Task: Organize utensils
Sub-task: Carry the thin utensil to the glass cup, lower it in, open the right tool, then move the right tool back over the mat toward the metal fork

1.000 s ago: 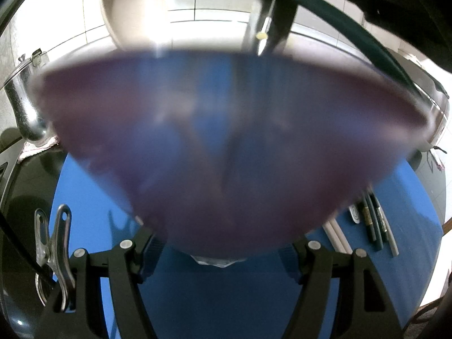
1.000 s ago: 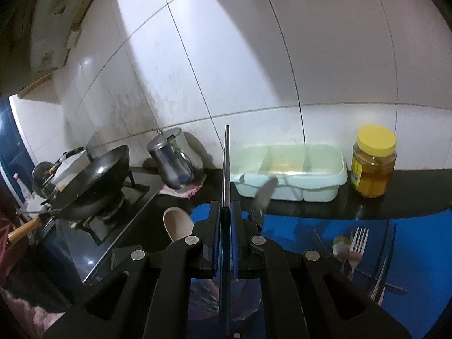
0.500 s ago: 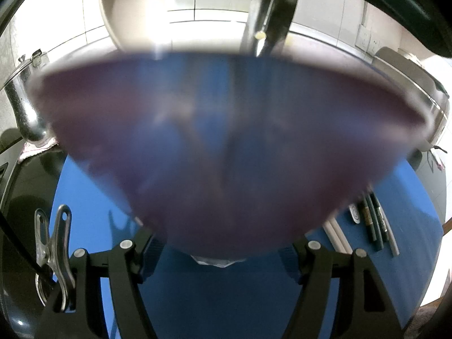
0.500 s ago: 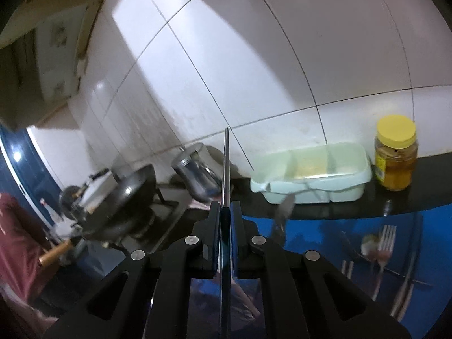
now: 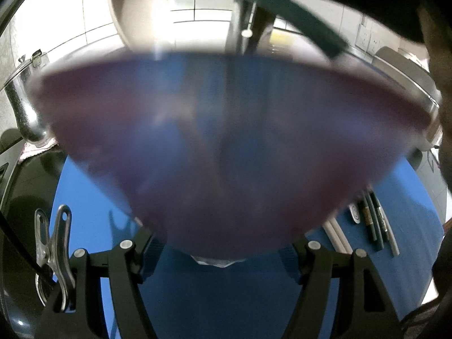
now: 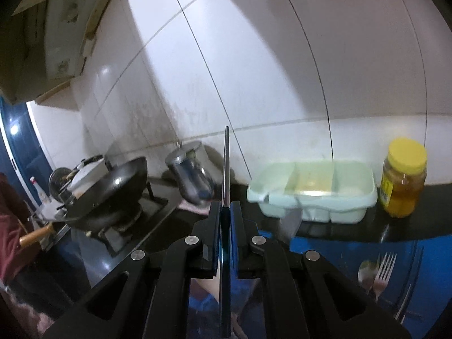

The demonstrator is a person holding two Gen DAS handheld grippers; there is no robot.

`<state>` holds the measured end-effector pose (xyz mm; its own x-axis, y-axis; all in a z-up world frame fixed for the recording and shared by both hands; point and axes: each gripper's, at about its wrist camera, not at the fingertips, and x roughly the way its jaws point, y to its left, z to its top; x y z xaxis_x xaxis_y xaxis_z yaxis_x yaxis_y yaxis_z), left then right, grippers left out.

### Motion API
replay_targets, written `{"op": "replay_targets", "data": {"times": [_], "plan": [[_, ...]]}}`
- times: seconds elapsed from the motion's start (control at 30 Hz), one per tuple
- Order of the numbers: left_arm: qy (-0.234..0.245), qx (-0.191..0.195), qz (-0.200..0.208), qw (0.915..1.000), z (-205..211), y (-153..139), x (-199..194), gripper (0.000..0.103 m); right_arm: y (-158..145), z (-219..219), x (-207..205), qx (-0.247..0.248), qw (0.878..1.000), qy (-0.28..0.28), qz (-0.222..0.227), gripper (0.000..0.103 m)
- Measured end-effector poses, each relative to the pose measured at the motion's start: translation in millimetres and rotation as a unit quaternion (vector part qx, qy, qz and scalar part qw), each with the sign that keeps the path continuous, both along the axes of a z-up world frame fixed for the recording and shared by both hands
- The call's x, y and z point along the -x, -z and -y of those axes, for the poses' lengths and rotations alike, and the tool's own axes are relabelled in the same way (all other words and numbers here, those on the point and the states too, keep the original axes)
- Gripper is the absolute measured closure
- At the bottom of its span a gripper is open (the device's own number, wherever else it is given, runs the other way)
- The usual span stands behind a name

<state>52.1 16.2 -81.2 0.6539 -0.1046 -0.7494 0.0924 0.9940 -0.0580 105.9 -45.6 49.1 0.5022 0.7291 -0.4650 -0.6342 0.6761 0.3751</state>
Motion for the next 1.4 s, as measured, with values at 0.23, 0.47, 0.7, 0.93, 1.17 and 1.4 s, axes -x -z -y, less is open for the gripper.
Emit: {"op": "replay_targets", "data": {"times": [0.23,0.47,0.7,0.93,1.17,1.4], "plan": [[0.0,0.0,0.0,1.0,0,0,0,0.029,17,15,14,0.008,1.0,-0.008,-0.022,0.095],[0.0,0.0,0.0,1.0,0,0,1,0.029,14,26,28,0.024,0.999,-0.011,-0.028,0.078],[0.0,0.0,-0.001,1.0,1,-2,-1,0.029,-11,48,42,0.021,1.0,0.007,-0.011,0.072],[0.0,-0.001,-0.001,1.0,1,-2,-1,0.029,-13,94,42,0.05,0.997,0.054,-0.013,0.07],[0.0,-0.001,-0.001,1.0,1,-2,-1,0.029,12,128,23,0.1,0.989,0.103,-0.046,0.07],[0.0,-0.001,-0.001,1.0,1,-2,-1,0.029,54,128,-2,0.145,0.978,0.114,-0.098,0.07]]}}
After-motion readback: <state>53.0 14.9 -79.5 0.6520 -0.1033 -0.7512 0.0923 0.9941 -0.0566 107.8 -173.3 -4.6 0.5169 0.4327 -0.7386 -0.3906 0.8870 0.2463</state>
